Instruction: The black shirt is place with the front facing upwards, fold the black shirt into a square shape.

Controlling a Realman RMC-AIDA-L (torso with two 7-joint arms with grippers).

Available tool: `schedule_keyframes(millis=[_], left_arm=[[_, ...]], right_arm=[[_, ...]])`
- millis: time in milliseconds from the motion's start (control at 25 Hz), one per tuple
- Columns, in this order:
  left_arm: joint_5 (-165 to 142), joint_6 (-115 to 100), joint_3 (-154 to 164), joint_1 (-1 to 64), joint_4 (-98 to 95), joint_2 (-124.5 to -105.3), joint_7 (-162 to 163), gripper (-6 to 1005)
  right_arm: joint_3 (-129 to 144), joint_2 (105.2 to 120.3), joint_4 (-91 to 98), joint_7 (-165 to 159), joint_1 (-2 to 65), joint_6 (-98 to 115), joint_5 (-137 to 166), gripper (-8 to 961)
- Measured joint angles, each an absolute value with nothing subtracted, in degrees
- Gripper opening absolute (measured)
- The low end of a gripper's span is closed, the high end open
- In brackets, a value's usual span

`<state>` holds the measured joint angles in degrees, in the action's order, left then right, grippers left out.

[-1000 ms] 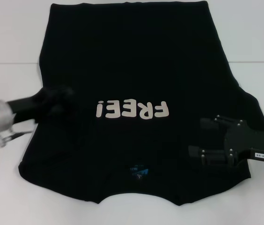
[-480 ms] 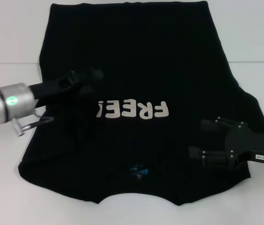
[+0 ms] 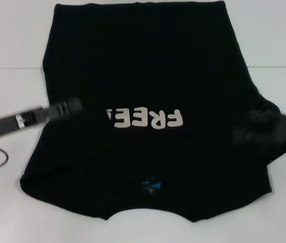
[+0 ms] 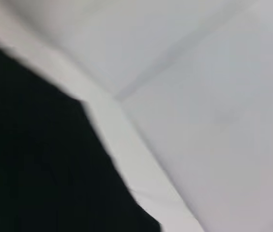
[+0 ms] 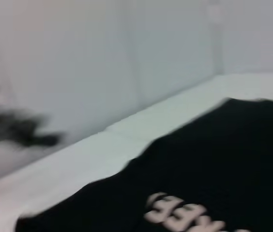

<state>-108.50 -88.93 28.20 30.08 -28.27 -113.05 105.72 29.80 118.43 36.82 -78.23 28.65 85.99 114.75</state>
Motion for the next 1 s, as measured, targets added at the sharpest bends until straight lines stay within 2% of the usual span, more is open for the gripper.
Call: schedule_keyframes(millis=[160,240,360,560,800,1000], left_arm=[[-111.14,-95.01,31.33,28.11,-32.78,-114.65,93.46,663],[-112.96,-94.77,33.0,27.39,-33.55,-115.33,87.36,660],[-115.15,-94.68,33.66,26.35,-33.65,-116.16,78.8,666],[-115.35,-95.18,33.28,25.55,-33.75,-116.57,73.15,672],[-115.49,-96.16,33.58,25.56,-33.67,-116.95,70.11,671],[-115.45,-96.25,33.43,25.54,-33.46,-117.06,69.73,671]], right_arm=[[28.93,114.53,41.77,-98.41,28.37,85.81,117.53,941],[28.98,112.06,44.4,-110.52,28.6,86.02,121.27,941],[29.11,109.46,49.62,-126.81,29.9,87.37,129.57,941],[28.77,108.46,55.73,-145.12,34.24,90.71,144.63,941],[29.94,109.8,52.54,-147.38,40.31,89.88,156.57,940],[30.64,109.51,45.6,-147.39,42.68,84.87,157.7,923]])
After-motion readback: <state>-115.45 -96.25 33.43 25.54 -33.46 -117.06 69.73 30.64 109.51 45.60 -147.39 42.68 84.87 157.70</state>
